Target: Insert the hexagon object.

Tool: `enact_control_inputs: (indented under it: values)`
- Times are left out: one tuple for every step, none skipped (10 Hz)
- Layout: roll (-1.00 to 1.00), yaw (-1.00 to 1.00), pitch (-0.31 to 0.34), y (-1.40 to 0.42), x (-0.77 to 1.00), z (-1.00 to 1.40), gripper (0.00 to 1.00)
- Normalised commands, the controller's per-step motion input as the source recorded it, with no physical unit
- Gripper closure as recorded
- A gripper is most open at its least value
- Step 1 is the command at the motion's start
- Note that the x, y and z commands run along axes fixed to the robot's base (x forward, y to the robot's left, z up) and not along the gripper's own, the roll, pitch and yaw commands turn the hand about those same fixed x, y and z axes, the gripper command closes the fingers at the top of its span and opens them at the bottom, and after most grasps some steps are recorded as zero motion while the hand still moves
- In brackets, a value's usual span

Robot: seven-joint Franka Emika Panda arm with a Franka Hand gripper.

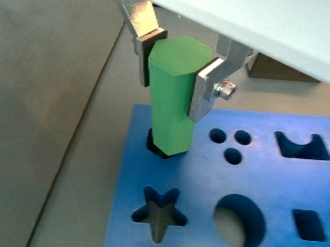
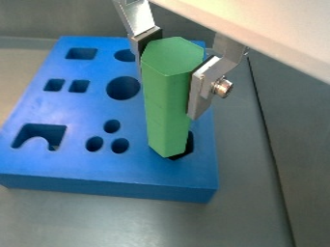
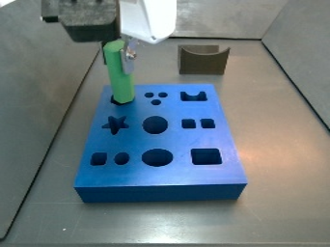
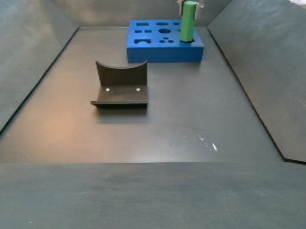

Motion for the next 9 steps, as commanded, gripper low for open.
enact_control_inputs:
  values:
    - [-0.04,0.39,0.000,0.00,0.00,-0.25,1.00]
    - [-0.01,0.34,0.000,0.00,-0.01,-0.27,1.00]
    - [-0.01,0.34,0.000,0.00,-0.05,-0.28,1.00]
    - [-0.01,0.31,0.000,0.00,-0.05,-0.25,1.00]
    - [0.00,0.28,0.000,0.00,-0.05,-0.23,1.00]
    - [0.00,0.21,0.000,0.00,-0.08,-0.22,1.00]
    - [0.00,0.13,-0.013,0.00,-0.04,-0.28,1.00]
    - [0.00,0.02,-0.043,-0.06,0.01,-0.46,1.00]
    - [0.00,0.00,-0.069,-0.06,0.10,-0.56,1.00]
